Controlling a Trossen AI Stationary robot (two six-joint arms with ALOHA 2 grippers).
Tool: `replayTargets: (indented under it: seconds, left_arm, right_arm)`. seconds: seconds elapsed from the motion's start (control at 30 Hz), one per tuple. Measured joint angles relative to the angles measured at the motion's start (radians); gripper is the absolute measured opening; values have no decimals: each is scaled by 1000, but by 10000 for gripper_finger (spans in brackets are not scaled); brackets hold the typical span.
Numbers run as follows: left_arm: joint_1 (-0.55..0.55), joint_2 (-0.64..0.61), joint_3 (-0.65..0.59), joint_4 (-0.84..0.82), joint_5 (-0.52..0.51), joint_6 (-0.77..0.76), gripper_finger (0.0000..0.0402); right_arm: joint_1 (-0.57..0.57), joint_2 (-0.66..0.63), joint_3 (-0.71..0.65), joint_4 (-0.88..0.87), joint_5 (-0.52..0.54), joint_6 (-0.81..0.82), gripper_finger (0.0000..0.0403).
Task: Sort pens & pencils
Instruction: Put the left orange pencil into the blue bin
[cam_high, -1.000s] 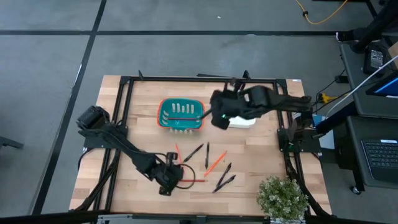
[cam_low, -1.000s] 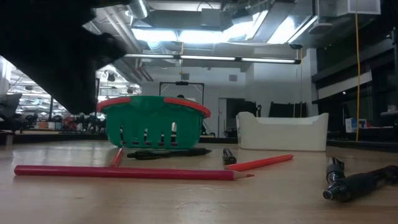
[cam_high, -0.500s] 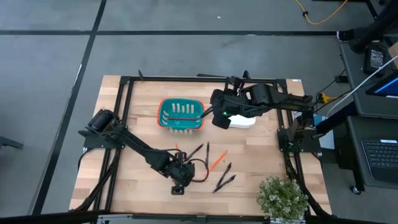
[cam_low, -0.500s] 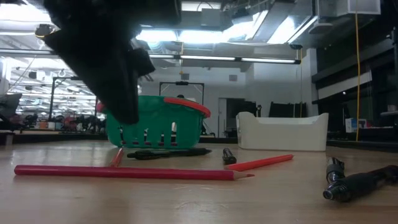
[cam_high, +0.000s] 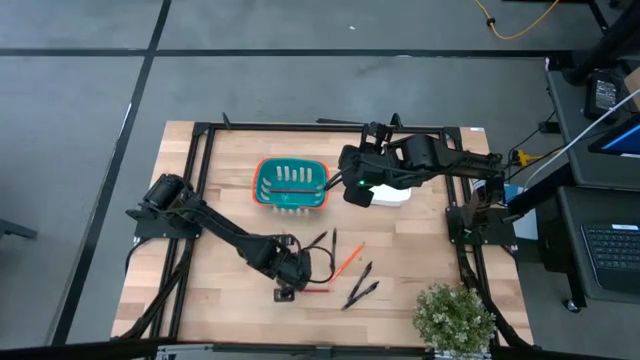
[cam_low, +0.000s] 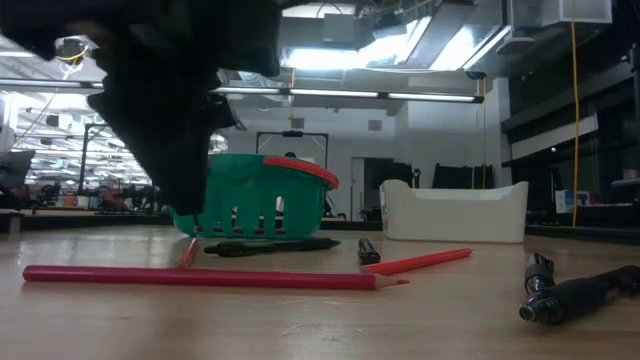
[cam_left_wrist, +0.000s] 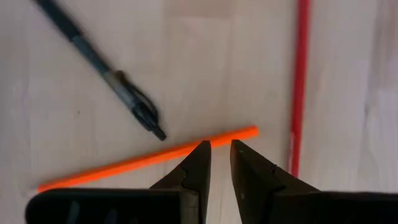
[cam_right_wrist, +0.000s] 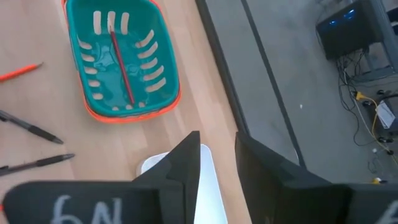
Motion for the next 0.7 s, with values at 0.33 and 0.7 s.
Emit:
replayTargets:
  seconds: [0.33, 0.7]
  left_arm:
    - [-22, 0, 0, -98, -40, 374, 56]
    - [36, 2, -4, -131, -76, 675, 56]
  right_arm:
    - [0, 0, 0, 0, 0, 5, 102]
    - [0, 0, 0, 0, 0, 8, 102]
